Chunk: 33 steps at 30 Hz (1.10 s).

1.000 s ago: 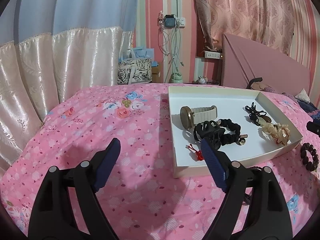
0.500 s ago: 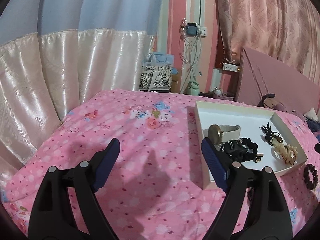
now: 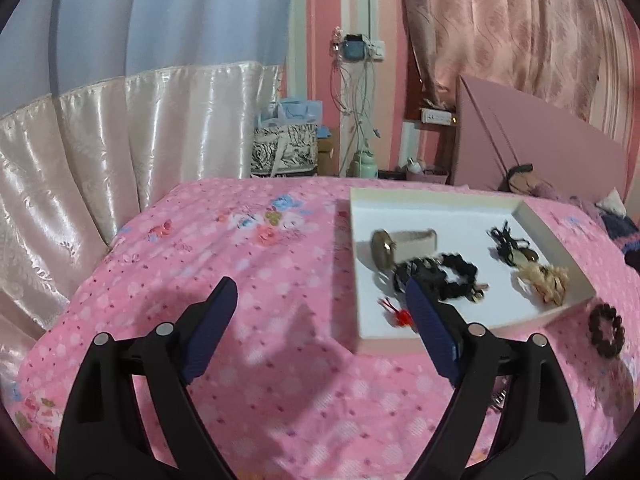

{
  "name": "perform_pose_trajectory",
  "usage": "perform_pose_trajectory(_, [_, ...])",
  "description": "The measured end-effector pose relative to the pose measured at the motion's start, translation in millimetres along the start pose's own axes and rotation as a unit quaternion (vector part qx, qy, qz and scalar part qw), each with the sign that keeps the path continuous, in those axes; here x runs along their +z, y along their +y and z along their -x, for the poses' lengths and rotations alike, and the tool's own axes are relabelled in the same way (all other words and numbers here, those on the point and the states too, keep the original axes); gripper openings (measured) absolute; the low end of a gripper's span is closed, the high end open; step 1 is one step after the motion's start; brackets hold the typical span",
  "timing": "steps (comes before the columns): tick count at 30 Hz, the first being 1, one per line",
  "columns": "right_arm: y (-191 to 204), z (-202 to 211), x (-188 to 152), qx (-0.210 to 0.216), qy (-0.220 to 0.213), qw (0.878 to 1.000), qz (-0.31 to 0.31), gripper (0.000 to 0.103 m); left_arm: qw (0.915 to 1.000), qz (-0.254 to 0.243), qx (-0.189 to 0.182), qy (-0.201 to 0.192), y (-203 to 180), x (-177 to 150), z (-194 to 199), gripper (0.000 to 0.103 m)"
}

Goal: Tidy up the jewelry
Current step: 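Grasp the black leather bracelets with the left tool while the right tool grasps the wooden bead bracelet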

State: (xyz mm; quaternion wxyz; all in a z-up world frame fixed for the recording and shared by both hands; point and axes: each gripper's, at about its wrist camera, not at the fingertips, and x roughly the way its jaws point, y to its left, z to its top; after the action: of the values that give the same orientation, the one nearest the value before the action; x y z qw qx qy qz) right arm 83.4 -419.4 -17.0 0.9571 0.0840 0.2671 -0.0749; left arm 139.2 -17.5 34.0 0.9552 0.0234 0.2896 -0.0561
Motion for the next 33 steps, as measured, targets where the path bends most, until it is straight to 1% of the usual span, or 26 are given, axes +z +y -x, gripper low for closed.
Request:
perform_pose_trajectory(1, [0, 1, -1, 0.003, 0.003, 1.0, 0.003, 0.074, 1.0, -0.003, -0.002, 0.003, -5, -3, 1, 0.085])
perform_pose_trajectory(3, [0, 2, -6, -0.006, 0.011, 1.0, 0.017, 0.074, 0.9999, -0.009, 0.002, 0.01, -14, -9, 3, 0.085])
perform_pose_trajectory(5, [-2, 3, -13, -0.008, 0.021, 0.999, 0.024, 0.076, 0.9998, -0.01, -0.004, 0.015, -22, -14, 5, 0.085])
perform_pose_trajectory(11, [-14, 9, -32, -0.013, 0.04, 0.999, 0.032, 0.076, 0.9991, -0.027, -0.015, 0.03, -48, -25, 11, 0.085])
perform_pose_trajectory(14, [-27, 6, -38, -0.034, 0.052, 0.998, 0.025, 0.076, 0.9986, -0.035, -0.013, 0.039, -61, -29, 11, 0.085])
perform_pose_trajectory(17, [-38, 0, -44, -0.039, 0.069, 0.997, 0.019, 0.076, 0.998, -0.035, -0.015, 0.051, -65, -32, 6, 0.085])
perform_pose_trajectory(19, [-41, -4, -48, -0.037, 0.078, 0.996, 0.022, 0.076, 0.9969, -0.038, -0.018, 0.067, -71, -37, 1, 0.084])
perform_pose_trajectory(22, [-42, -11, -53, -0.036, 0.089, 0.995, 0.026, 0.076, 0.9946, -0.056, -0.012, 0.087, -82, -43, -10, 0.079])
perform_pose_trajectory(23, [-42, -14, -55, -0.039, 0.093, 0.995, 0.026, 0.076, 0.9933, -0.059, -0.01, 0.099, -84, -45, -16, 0.073])
perform_pose_trajectory(24, [-43, -17, -57, -0.041, 0.097, 0.994, 0.026, 0.076, 0.9922, -0.06, -0.01, 0.109, -86, -47, -21, 0.069])
perform_pose_trajectory(25, [-43, -18, -58, -0.04, 0.101, 0.994, 0.026, 0.075, 0.9906, -0.059, -0.014, 0.123, -87, -49, -27, 0.067])
perform_pose_trajectory(27, [-44, -23, -60, -0.036, 0.109, 0.993, 0.024, 0.075, 0.9879, -0.055, -0.025, 0.143, -89, -53, -36, 0.058])
perform_pose_trajectory(28, [-44, -24, -61, -0.035, 0.112, 0.993, 0.024, 0.075, 0.9856, -0.058, -0.034, 0.155, -92, -56, -41, 0.057])
perform_pose_trajectory(29, [-44, -25, -62, -0.034, 0.115, 0.992, 0.025, 0.073, 0.9838, -0.062, -0.043, 0.163, -96, -57, -43, 0.053])
perform_pose_trajectory(30, [-43, -28, -63, -0.033, 0.121, 0.992, 0.027, 0.07, 0.9834, -0.071, -0.042, 0.162, -100, -58, -44, 0.053])
perform_pose_trajectory(31, [-42, -30, -65, -0.032, 0.127, 0.991, 0.031, 0.063, 0.9822, -0.086, -0.043, 0.161, -106, -59, -43, 0.052])
perform_pose_trajectory(32, [-40, -34, -66, -0.032, 0.136, 0.99, 0.035, 0.055, 0.9811, -0.097, -0.046, 0.161, -111, -59, -43, 0.045])
perform_pose_trajectory(33, [-39, -35, -67, -0.033, 0.139, 0.989, 0.038, 0.053, 0.9808, -0.101, -0.049, 0.16, -114, -60, -42, 0.037])
